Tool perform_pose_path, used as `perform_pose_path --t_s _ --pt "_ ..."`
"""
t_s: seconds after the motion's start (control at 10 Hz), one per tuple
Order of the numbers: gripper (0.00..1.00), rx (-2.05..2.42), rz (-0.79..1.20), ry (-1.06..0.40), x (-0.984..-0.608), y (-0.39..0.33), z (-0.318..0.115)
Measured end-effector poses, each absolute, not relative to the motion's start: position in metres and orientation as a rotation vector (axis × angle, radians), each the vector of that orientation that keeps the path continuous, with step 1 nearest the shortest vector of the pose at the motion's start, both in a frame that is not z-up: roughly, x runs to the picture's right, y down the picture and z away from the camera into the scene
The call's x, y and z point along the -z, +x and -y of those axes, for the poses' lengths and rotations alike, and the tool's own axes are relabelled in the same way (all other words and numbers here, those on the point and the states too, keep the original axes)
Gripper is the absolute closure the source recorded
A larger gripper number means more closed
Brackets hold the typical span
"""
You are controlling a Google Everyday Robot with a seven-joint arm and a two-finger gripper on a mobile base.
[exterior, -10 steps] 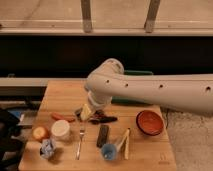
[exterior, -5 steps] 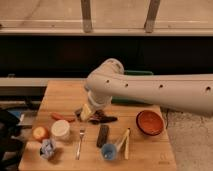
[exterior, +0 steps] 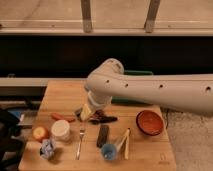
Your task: Place apple in paper cup
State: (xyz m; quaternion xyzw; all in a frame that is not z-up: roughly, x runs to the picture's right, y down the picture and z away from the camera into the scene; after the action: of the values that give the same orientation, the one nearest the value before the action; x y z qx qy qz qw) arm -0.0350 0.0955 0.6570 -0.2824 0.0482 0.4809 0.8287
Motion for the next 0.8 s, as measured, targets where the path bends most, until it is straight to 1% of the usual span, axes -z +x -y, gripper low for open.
perform_pose_path --t_s 0.5,0.8 --pt "0.2 -1.011 -0.091 -0.603 -0.658 -0.037 -0.094" --pt "0.2 -0.944 -0.045 -0.625 -0.665 -0.064 -0.079"
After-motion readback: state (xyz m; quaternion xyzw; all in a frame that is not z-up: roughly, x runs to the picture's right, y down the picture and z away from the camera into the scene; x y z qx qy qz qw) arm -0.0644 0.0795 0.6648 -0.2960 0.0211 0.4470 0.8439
